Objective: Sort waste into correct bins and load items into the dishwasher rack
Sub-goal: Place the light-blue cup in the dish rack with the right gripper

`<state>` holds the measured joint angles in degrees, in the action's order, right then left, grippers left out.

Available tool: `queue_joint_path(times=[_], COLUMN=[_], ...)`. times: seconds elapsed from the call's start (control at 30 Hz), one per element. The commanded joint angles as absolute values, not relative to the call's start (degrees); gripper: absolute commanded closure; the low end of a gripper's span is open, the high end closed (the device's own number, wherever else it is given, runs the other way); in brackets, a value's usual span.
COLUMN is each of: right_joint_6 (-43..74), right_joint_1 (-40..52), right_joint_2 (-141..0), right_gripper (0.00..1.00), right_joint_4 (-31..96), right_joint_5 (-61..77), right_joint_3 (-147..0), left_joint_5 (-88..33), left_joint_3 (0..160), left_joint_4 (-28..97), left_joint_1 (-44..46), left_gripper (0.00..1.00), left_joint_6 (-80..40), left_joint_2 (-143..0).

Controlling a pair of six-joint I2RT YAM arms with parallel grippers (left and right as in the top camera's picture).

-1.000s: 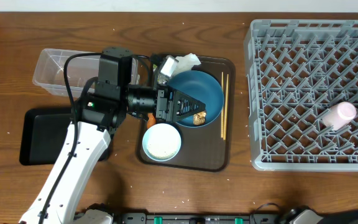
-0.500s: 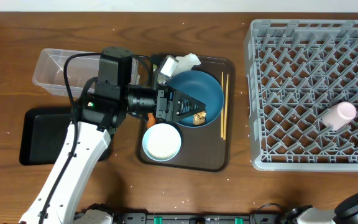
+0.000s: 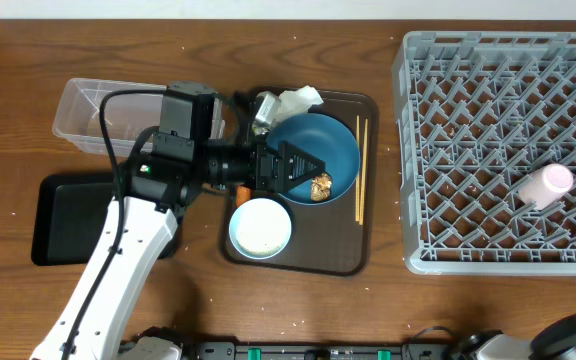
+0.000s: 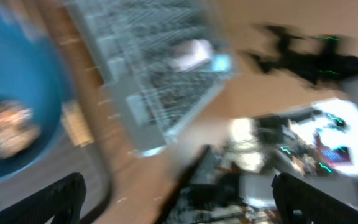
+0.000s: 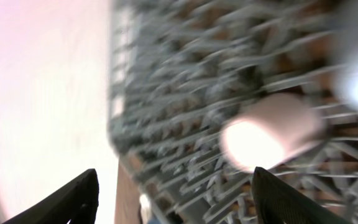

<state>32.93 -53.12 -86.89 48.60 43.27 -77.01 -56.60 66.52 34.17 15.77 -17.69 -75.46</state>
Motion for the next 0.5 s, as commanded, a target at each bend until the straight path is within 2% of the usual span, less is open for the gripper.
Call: queue_joint_path(times=[0.0, 0.1, 0.2, 0.4, 0.47], right_joint_6=[26.7, 22.9, 18.3, 18.0, 17.9], right_joint_1=[-45.1, -36.8, -27.9, -12.1, -7.8], right_joint_2=[-79.5, -74.5, -70.5, -67.2, -67.5], right_gripper=[0.27, 0.25, 0.22, 0.2, 0.17], right_joint_4=[48.6, 48.7, 49.1, 55.4, 57.2], right_joint_5=[48.1, 43.3, 37.5, 24.5, 21.6], right_joint_3=[-79.5, -79.5, -79.5, -79.5, -79.5], left_joint_5=[-34.9, -25.3, -22.3, -12.7, -12.5], left_joint_3=[67.3, 67.3, 67.3, 66.6, 66.3], left_joint_4=[39.9, 45.0, 46.5, 47.1, 47.1], left_joint_1=[16.2, 16.5, 16.4, 16.5, 16.5], left_gripper=[0.04, 0.03, 0.02, 0.01, 0.09], left_joint_6=[-15.9, -15.9, -15.9, -15.4, -15.5], left_joint_2=[-72.5, -71.1, -70.7, -72.6, -74.6])
